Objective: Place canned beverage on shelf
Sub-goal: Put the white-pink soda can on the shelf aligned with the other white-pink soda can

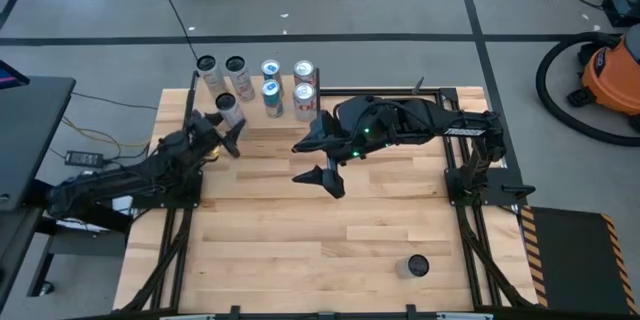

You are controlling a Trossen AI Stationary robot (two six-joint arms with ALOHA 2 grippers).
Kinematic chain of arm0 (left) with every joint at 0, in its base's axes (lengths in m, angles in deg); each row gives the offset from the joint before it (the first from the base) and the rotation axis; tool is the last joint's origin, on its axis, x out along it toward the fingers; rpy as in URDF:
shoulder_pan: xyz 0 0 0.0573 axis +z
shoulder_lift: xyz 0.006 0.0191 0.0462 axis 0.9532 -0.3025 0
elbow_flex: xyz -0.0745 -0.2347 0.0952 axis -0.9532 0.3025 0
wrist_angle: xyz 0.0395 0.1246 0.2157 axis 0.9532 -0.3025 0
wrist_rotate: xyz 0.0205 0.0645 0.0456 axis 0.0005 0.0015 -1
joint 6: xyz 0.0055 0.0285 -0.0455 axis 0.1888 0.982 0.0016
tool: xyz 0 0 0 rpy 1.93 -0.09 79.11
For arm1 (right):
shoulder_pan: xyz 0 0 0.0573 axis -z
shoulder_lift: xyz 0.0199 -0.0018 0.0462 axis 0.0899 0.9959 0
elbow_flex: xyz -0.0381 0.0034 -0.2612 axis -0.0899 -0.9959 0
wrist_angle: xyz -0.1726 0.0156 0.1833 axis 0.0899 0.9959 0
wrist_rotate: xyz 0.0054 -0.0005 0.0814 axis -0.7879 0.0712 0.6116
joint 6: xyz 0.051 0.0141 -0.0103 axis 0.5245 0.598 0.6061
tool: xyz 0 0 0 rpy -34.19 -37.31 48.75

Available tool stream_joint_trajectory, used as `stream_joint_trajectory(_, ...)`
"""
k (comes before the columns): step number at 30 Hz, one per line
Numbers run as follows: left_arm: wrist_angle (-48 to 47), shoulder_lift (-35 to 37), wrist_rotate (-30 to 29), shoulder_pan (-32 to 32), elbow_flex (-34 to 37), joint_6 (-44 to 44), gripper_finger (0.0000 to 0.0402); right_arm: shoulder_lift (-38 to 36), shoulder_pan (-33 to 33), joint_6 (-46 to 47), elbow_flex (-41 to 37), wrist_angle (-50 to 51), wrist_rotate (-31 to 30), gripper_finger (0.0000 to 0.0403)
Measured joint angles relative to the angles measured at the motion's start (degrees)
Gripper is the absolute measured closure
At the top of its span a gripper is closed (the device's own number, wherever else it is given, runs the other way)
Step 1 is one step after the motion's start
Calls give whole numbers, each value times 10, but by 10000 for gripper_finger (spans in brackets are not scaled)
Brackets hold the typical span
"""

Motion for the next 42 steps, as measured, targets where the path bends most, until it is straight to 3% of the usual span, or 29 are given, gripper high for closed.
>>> stream_joint_trajectory(15, 65, -68, 56, 94, -1, -25, 145, 0, 4, -8, 0, 0, -7, 53)
stream_joint_trajectory(21, 89, -82, 52, 123, -1, -48, 145, 0, 4, -19, 0, 0, -7, 53)
stream_joint_trajectory(27, 93, -94, 53, 128, -2, -48, 141, 0, 4, -19, 0, 1, -7, 53)
stream_joint_trajectory(35, 95, -106, 63, 127, -3, -49, 90, 0, 4, -19, 0, 1, -7, 53)
stream_joint_trajectory(42, 130, -105, 67, 126, -14, -51, 85, 0, 4, -19, 0, 1, -7, 53)
